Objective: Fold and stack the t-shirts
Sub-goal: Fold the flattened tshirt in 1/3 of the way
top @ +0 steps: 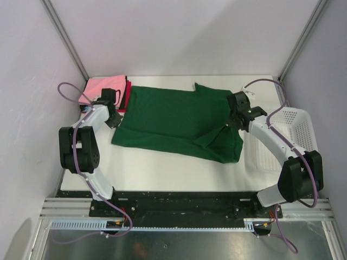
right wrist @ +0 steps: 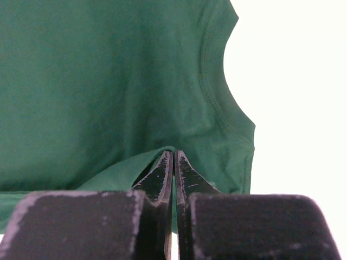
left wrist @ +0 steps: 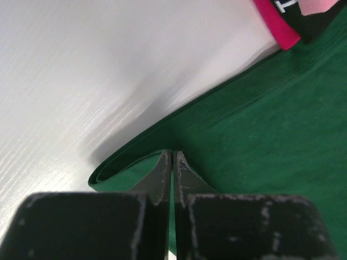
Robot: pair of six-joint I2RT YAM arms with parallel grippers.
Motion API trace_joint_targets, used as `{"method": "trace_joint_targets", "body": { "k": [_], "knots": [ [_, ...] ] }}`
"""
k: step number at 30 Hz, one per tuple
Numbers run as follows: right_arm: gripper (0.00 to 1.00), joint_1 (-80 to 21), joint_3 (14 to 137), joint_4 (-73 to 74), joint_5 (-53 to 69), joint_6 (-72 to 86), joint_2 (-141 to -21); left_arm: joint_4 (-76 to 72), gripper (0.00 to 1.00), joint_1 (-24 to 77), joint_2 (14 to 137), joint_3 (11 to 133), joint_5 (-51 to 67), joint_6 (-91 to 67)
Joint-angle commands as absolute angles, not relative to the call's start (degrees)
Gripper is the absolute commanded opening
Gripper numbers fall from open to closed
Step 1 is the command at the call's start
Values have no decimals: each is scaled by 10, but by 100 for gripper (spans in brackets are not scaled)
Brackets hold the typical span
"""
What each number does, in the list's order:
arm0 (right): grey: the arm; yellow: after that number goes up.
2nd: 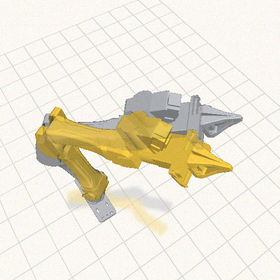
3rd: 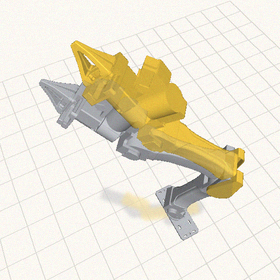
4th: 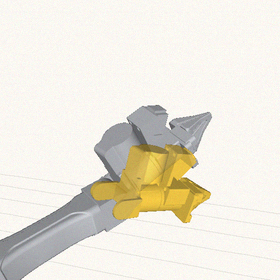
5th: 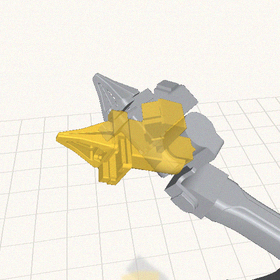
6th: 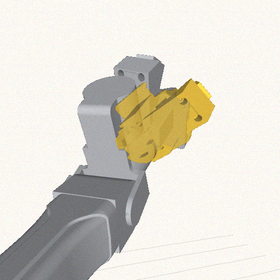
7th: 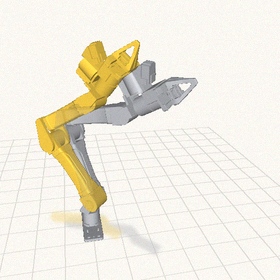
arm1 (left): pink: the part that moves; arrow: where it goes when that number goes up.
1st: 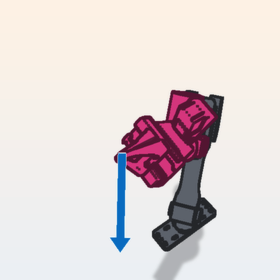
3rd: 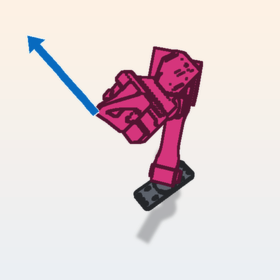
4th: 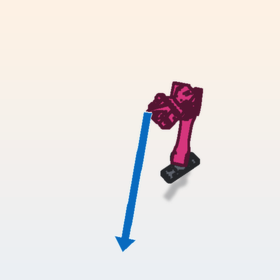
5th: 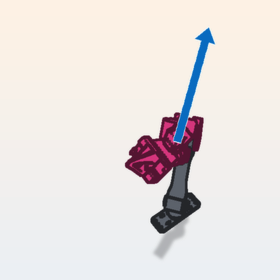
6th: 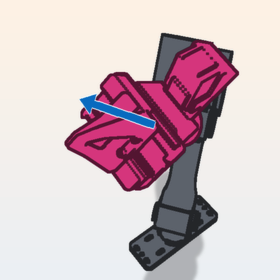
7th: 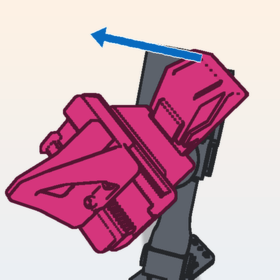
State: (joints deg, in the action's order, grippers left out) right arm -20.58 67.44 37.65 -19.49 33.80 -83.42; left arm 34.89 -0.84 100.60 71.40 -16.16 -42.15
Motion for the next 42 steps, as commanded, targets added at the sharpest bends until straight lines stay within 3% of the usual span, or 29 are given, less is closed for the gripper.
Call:
{"method": "trace_joint_targets", "body": {
  "k": [1, 42],
  "knots": [
    [0, -192, 701, 376, -227, 324, -833, 342, 0, -5, 1019, 750, -169, -430],
    [0, -185, 767, 321, -209, 283, -951, 342, 0, -5, 1059, 773, -184, -428]
  ]
}}
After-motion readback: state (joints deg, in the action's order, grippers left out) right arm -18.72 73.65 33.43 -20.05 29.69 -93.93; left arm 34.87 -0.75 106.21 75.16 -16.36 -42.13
